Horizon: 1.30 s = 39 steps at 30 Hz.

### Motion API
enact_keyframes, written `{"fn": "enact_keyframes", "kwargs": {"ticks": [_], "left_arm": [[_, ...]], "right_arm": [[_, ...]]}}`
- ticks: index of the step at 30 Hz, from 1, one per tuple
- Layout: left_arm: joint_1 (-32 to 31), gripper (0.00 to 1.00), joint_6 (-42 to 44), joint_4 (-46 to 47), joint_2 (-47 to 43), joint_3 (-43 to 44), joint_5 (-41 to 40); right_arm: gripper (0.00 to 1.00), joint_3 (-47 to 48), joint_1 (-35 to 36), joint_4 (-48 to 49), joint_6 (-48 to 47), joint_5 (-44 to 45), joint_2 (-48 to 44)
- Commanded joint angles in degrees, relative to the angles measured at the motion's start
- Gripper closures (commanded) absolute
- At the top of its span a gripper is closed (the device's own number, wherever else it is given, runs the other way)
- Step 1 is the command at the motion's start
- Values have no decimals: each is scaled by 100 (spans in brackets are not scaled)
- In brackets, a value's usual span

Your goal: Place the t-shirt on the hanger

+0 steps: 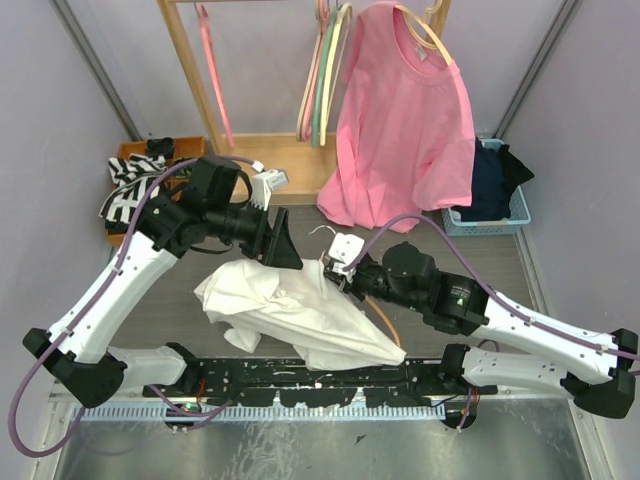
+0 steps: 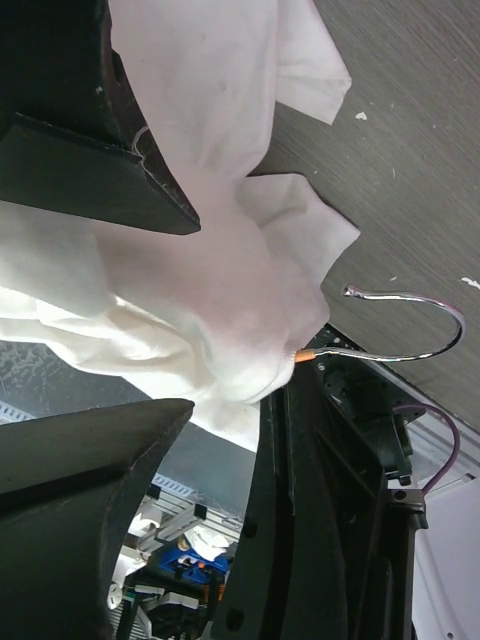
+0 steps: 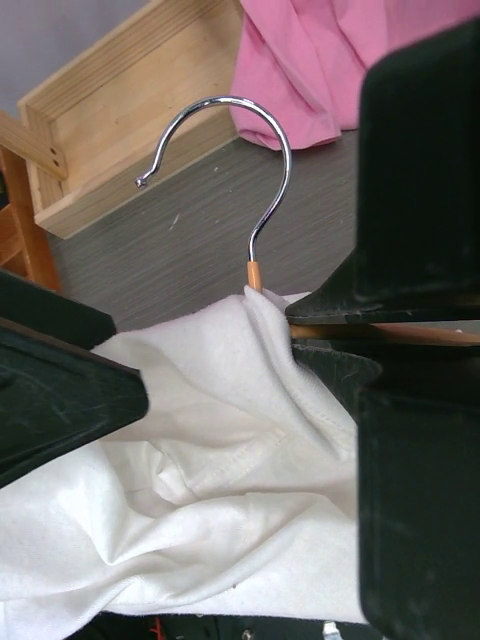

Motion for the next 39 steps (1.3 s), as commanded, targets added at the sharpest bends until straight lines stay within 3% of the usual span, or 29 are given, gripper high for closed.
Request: {"fn": "enact_keyframes", "kwargs": {"ticks": [1, 7, 16, 18, 21, 26, 32, 39], "left_arm": [[32, 27, 44, 149, 48, -75, 336], [30, 34, 7, 267, 80, -86, 533], [30, 64, -110, 487, 274, -160, 860], [30, 66, -95, 468, 298, -170, 862], [39, 63, -53, 418, 304, -132, 828], [116, 40, 209, -24, 291, 136, 592], [278, 35, 305, -142, 7, 97, 649], [303, 40, 413, -203, -111, 28, 1052]], "right_arm": [[99, 453, 14, 985, -131, -73, 48], [99, 592, 13, 1341, -305, -43, 302], [99, 798, 13, 1767, -540, 203, 665], [99, 857, 9, 1828, -585, 245, 734], [99, 938, 13, 1895, -649, 271, 806], [99, 1002, 13, 1926, -699, 264, 783], [99, 835, 13, 1907, -658, 278, 491], [99, 785, 13, 1925, -658, 282, 338]]}}
